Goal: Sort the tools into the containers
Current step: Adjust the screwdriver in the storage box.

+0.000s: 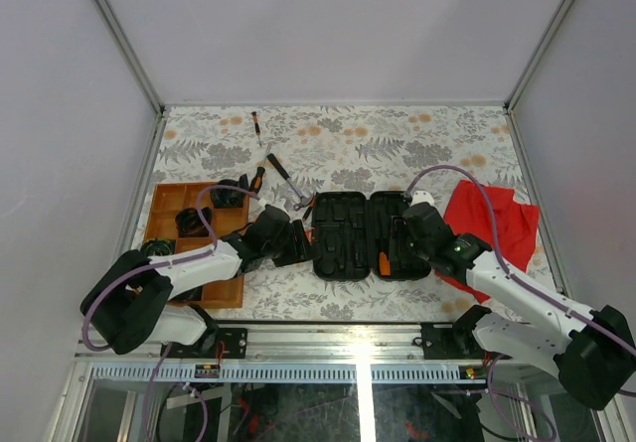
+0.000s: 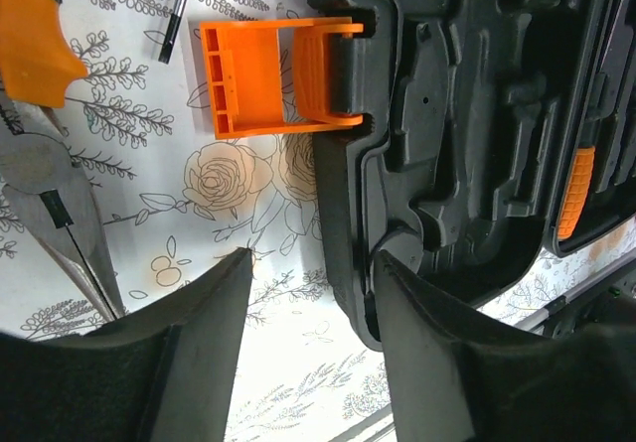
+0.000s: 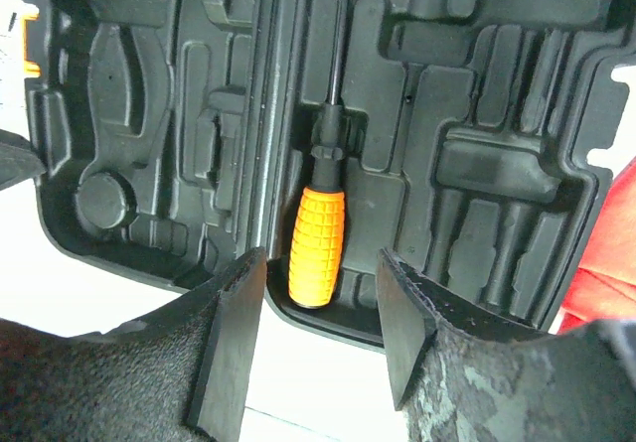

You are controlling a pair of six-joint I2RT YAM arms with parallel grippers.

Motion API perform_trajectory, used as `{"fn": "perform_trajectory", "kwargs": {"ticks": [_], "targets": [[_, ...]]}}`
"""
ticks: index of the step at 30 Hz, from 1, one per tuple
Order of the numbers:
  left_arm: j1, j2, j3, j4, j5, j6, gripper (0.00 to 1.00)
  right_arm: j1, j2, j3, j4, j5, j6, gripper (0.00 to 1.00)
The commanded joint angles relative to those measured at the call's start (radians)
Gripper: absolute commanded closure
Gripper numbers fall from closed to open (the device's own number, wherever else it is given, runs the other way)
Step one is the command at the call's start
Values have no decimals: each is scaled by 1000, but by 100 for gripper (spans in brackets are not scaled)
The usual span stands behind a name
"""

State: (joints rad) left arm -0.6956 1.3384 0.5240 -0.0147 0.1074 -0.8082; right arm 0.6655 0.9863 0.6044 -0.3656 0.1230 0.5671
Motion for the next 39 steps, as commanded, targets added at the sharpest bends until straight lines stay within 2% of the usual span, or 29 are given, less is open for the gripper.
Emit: {"fn": "perform_trajectory", "kwargs": {"ticks": [1,9,12,20,26,39], "targets": [[-3,8,7,72,0,3,53,-6,56,35,-26,25,45,46],[-5,-11,-14,58,10,23,75,-6,190,87,-24,-29,48,51],[-4,-33,-41,54,15,20,78,-6,221,92,3,-34,39,52],[-4,-107,-110,33,18,5,80,-6,262,103,71,-46,29,57],[-5,-116,-106,22,22,12,81,-6,293,122,113,-91,20,60],[-5,-131,-98,7,17,18,81,-6,426,157,69,-67,25,69]]}}
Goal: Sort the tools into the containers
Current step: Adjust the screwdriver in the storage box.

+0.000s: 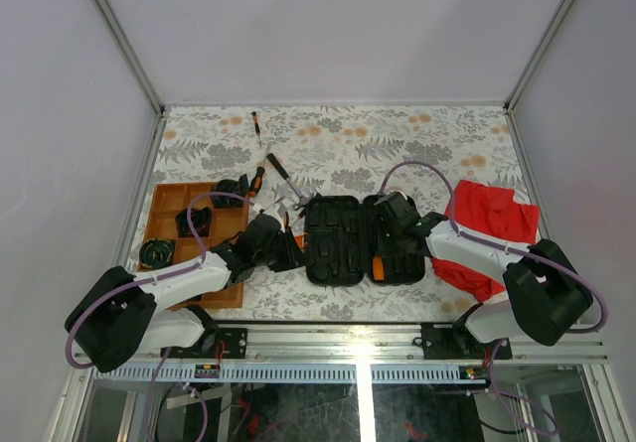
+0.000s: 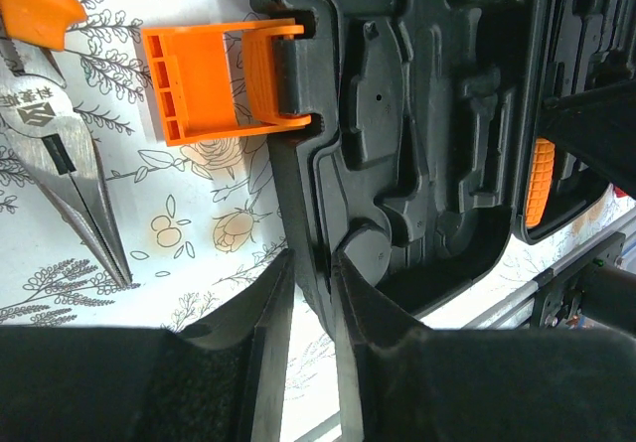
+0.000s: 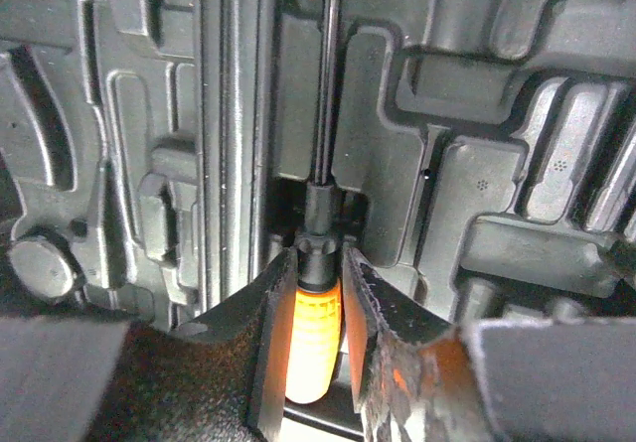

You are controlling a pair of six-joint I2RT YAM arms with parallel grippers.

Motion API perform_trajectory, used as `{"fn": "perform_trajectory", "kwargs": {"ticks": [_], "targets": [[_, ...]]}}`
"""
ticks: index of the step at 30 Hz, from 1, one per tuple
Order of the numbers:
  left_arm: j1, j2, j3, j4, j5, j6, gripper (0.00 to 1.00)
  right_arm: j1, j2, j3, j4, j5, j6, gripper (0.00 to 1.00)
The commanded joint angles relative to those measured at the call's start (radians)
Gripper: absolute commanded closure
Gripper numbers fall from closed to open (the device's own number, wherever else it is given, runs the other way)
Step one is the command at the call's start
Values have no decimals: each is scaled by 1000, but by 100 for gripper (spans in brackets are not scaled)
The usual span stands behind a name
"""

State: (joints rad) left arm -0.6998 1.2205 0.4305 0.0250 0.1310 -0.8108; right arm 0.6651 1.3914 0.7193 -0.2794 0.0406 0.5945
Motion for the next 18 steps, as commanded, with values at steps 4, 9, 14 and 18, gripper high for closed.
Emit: {"fn": "perform_trajectory", "kwargs": {"ticks": [4,9,14,18], "targets": [[-1,-10,-5,-33,-7,21,81,-6,39,45,-33,27,1,76],[-1,-13,-7,-33,-9,21,81,-5,48,47,-57,41,-2,86],[-1,-12,-4,-31,-9,24,82,-6,61,50,-94,40,-12,99],[-3,-4,-2,-32,-6,30,89,-6,84,41,-104,36,-9,100]]}}
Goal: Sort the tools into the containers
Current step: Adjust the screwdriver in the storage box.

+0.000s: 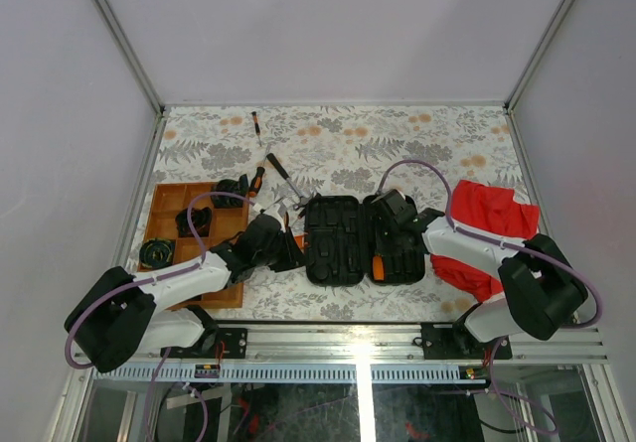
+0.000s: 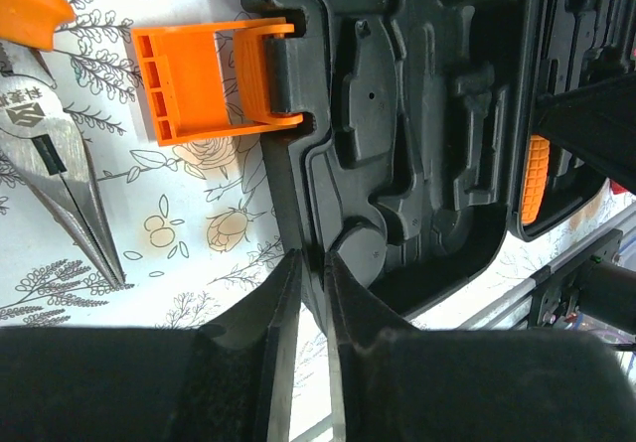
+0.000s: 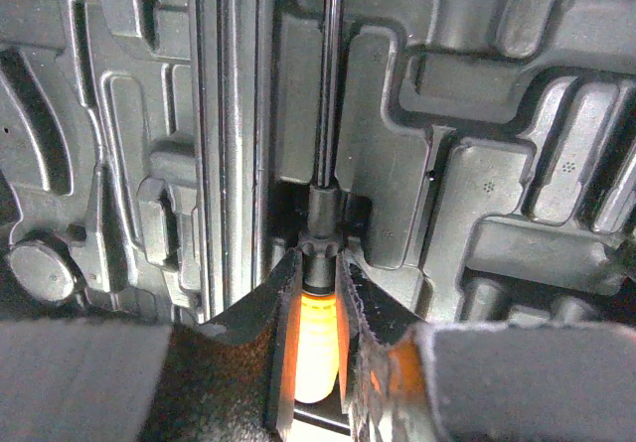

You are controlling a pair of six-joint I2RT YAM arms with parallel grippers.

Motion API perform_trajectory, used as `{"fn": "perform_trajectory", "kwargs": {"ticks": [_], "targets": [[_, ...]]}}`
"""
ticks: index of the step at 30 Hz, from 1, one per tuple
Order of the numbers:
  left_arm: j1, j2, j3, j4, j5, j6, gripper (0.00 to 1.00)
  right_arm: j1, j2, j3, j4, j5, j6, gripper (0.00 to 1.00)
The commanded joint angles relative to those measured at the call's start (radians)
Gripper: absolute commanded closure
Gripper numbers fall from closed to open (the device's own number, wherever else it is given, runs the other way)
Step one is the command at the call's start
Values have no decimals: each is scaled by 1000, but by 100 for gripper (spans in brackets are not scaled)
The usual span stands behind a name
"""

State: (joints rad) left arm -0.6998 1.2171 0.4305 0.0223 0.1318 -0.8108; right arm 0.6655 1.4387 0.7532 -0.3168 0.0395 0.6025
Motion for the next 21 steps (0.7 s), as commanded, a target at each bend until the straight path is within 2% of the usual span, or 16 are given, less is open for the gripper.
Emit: {"fn": "perform_trajectory", "kwargs": {"ticks": [1,4,15,21], "targets": [[-6,-1,-2,-28,-9,30,91,-6,50,7,-73,32,-16,100],[-19,1,3,-29,-18,34,100,-6,92,1,-81,29,-14,100],[-52,25,20,-25,-38,35,100,-6,255,-122,3,-4,17,100],[-60,44,26,-8,-35,29,100,19,299,-117,-41,23,43,100]]}}
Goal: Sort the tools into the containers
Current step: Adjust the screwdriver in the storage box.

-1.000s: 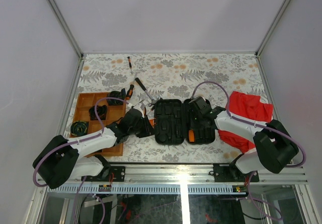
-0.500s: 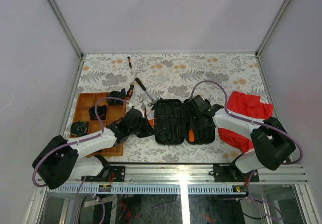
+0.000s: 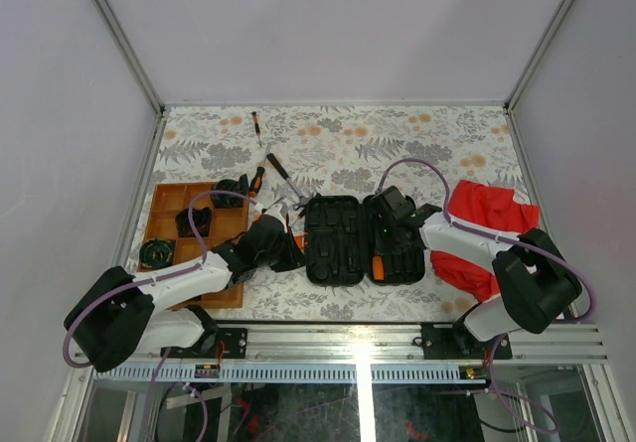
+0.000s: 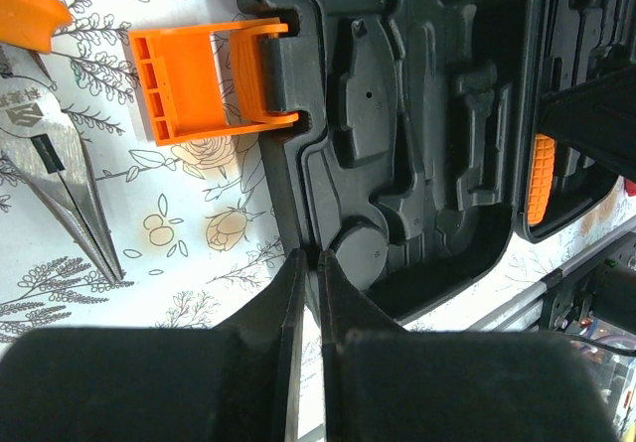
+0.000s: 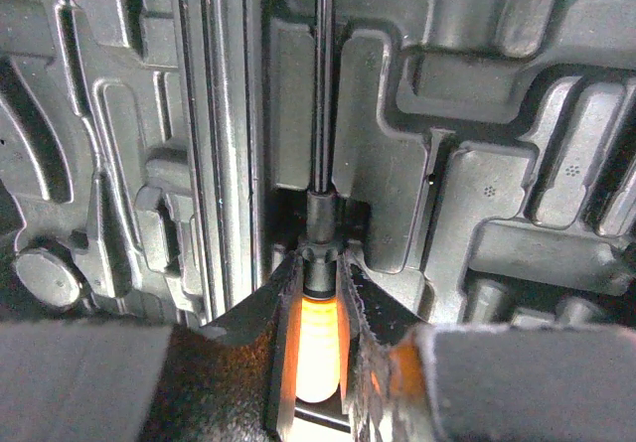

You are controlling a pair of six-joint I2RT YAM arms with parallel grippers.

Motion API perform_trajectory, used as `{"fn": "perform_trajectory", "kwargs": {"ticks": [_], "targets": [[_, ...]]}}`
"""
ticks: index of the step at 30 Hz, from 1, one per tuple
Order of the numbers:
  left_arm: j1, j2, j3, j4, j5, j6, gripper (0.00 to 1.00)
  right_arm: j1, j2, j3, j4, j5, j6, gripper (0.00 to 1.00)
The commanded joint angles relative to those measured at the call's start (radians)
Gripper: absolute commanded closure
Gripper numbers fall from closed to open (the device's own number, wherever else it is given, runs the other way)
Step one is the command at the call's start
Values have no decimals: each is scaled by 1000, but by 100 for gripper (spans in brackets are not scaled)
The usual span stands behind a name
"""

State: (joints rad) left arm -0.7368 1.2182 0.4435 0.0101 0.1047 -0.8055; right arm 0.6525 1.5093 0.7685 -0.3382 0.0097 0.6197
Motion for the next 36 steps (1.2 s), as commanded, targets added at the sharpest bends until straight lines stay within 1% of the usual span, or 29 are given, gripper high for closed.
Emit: {"fn": "perform_trajectory", "kwargs": {"ticks": [1,8,11,14,16,19,24,26,28,29,30,36], "targets": [[-25,45,15,5,-9,25,100,41,237,-131,-24,56,32,100],[-38,43,20,7,-9,28,100,147,340,-96,-72,89,97,100],[-42,41,23,7,-6,32,100,186,386,-80,-81,82,119,100],[-43,40,28,1,-2,40,100,204,395,-83,-62,55,136,100],[-43,38,34,-10,-4,45,100,206,365,-92,-50,46,147,100],[-43,24,37,-31,-13,51,100,205,268,-90,-53,48,153,100],[-43,1,42,-69,-33,56,100,206,123,-30,-99,84,134,93],[-42,-4,47,-88,-47,57,100,204,84,-10,-100,90,129,92],[-43,-14,47,-105,-55,57,100,205,61,15,-117,97,124,88],[-43,-18,47,-109,-56,56,100,204,52,21,-123,100,121,85],[-42,-22,47,-112,-53,54,100,205,42,25,-127,96,120,79],[-45,-40,35,-136,-35,53,100,204,-7,6,-118,54,128,62]]}}
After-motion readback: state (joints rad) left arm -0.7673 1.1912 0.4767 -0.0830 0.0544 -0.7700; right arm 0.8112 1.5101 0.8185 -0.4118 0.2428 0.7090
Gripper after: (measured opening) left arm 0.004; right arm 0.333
